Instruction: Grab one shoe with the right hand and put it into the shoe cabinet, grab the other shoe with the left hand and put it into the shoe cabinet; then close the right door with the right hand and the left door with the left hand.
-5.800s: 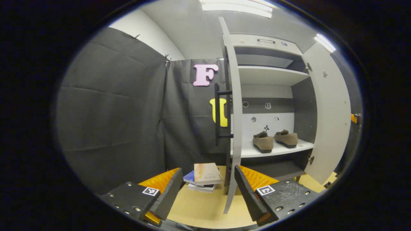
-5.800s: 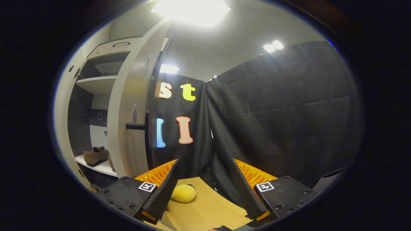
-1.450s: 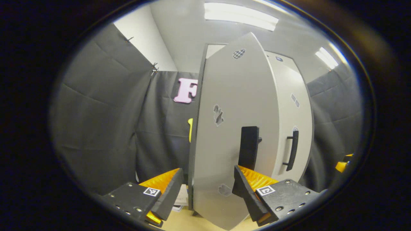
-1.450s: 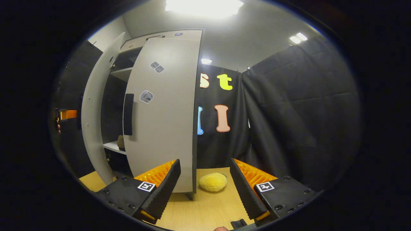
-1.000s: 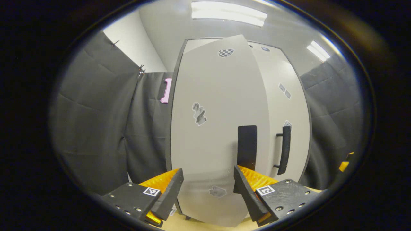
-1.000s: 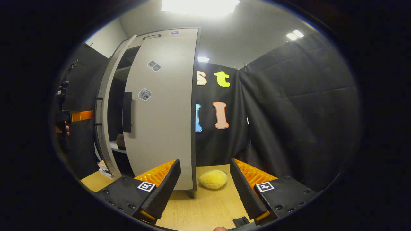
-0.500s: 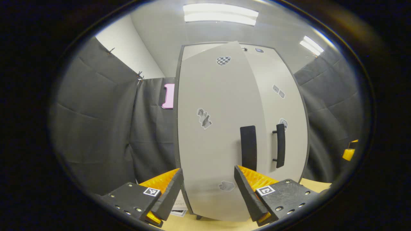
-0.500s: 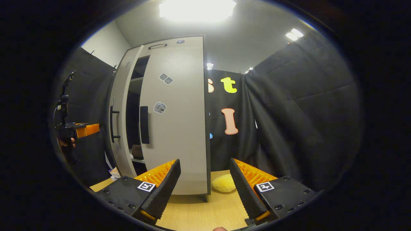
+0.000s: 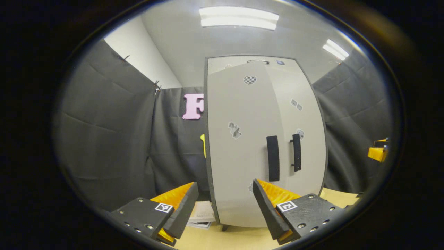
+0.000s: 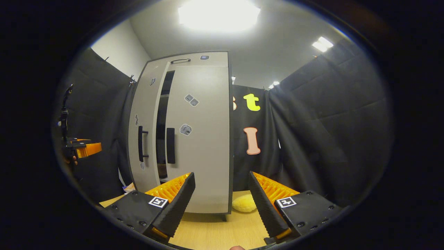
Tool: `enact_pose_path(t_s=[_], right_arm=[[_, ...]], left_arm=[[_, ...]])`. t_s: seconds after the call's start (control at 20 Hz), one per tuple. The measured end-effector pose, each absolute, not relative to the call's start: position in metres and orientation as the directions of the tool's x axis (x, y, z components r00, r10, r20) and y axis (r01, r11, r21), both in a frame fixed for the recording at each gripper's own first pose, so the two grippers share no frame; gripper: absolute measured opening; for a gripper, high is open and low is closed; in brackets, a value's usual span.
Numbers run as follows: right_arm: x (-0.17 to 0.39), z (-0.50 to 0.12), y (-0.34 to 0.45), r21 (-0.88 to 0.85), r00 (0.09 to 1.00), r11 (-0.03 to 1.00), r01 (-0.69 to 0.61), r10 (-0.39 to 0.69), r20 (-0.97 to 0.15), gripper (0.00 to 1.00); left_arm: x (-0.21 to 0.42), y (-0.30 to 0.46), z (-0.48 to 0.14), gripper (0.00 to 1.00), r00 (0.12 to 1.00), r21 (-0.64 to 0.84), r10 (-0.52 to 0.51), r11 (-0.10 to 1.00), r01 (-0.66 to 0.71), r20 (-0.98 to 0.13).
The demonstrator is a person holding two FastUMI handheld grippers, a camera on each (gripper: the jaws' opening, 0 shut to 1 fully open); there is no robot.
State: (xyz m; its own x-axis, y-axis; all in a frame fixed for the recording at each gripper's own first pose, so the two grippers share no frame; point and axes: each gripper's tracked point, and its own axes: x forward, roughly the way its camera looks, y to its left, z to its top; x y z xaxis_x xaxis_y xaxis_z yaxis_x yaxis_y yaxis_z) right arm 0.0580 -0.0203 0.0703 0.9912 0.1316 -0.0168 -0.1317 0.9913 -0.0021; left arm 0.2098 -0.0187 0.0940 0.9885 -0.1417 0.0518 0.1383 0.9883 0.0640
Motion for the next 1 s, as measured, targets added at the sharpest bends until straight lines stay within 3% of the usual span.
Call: enact_pose_path(t_s=[0.45, 0.5, 0.55, 0.95, 1.0], right_arm=[[0.045, 0.075, -0.02, 0.002, 0.99, 0.99, -0.141, 0.141, -0.01, 0.98], [0.044, 0.075, -0.02, 0.004, 0.99, 0.99, -0.143, 0.143, -0.011, 0.98], [0.043, 0.075, -0.022, 0.003, 0.99, 0.99, -0.144, 0.144, -0.013, 0.97], [0.039, 0.078, -0.03, -0.008, 0.992, 0.991, -0.13, 0.13, 0.005, 0.98], [0.039, 0.076, -0.03, -0.006, 0.992, 0.992, -0.128, 0.128, 0.004, 0.98]], left_arm=[[0.215, -0.025, 0.104, 0.99, 0.996, 0.108, -0.089, 0.99, 0.086, 0.021], [0.218, -0.023, 0.102, 0.86, 0.997, 0.106, -0.081, 0.991, 0.079, 0.01], [0.22, -0.022, 0.103, 0.93, 0.998, 0.103, -0.07, 0.992, 0.07, -0.001], [0.225, -0.017, 0.107, 0.93, 0.999, 0.059, -0.034, 0.998, 0.035, -0.009], [0.225, -0.017, 0.106, 0.99, 0.999, 0.059, -0.032, 0.998, 0.033, -0.008]])
